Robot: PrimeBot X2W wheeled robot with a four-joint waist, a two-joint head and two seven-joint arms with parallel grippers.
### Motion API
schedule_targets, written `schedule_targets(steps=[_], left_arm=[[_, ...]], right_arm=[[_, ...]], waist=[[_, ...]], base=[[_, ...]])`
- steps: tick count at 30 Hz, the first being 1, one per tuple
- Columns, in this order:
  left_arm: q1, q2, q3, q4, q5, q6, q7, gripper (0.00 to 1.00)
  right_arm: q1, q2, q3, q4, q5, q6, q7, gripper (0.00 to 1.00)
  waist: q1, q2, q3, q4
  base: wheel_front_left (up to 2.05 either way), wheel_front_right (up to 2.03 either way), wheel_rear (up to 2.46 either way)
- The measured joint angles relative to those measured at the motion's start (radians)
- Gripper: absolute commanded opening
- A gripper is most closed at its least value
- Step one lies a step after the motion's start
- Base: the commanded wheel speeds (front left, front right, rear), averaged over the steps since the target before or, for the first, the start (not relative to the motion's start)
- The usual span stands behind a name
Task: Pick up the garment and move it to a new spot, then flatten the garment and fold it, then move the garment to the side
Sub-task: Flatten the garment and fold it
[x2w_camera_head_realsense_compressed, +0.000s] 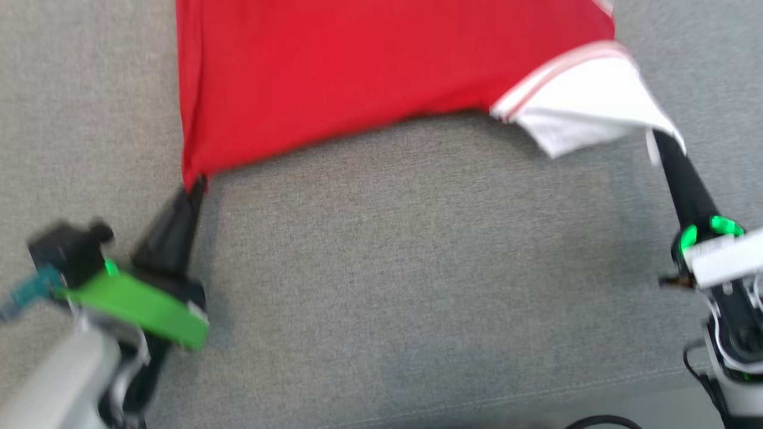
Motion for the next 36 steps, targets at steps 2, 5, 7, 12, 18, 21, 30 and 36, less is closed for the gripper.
schedule_targets(steps=[2,5,7,12,18,21,30,36], left_arm=[[0.061,0.005,-0.003,-0.033,-0.006,0.022,0.0,0.0],[0.232,0.013,-0.012,-0.13,-0.01,0.097,0.0,0.0],[0.345,0.009,0.001,-0.194,-0.023,0.145,-0.002,0.0],[0.58,-0.032,0.039,-0.322,-0.036,0.228,-0.002,0.0],[0.64,-0.047,0.032,-0.378,-0.054,0.219,0.019,0.0],[0.619,-0.036,0.026,-0.397,-0.063,0.218,0.068,0.0],[0.494,0.019,0.068,-0.465,-0.112,0.236,0.205,0.0],[0.4,0.03,0.089,-0.433,-0.129,0.237,0.265,0.0]], right_arm=[[0.048,-0.01,-0.005,-0.018,0.009,0.0,0.014,0.0],[0.195,-0.044,-0.031,-0.048,0.03,0.0,0.051,0.0],[0.29,-0.07,-0.046,-0.059,0.031,0.0,0.079,0.0],[0.478,-0.097,-0.1,-0.066,0.068,0.0,0.121,0.0],[0.492,-0.087,-0.102,-0.03,0.088,0.0,0.149,0.0],[0.415,-0.065,-0.076,0.001,0.092,0.0,0.182,0.0],[0.168,-0.017,-0.065,0.144,0.054,0.0,0.299,0.0],[0.029,0.023,-0.065,0.205,0.009,0.0,0.335,0.0]], waist=[[0.0,0.0,-0.02,-0.004],[0.0,0.0,-0.075,-0.016],[-0.0001,0.0,-0.11,-0.024],[-0.0001,0.0,-0.175,-0.043],[-0.0001,0.0,-0.211,-0.062],[-0.0001,0.0,-0.218,-0.069],[-0.0001,0.0,-0.22,-0.08],[-0.0001,0.0,-0.208,-0.075]], base=[[0.0,0.0,0.0],[0.0,0.0,0.0],[0.0,0.0,0.0],[0.0,0.0,0.0],[0.0,0.0,0.0],[0.0,0.0,0.0],[0.0,0.0,0.0],[0.0,0.0,0.0]])
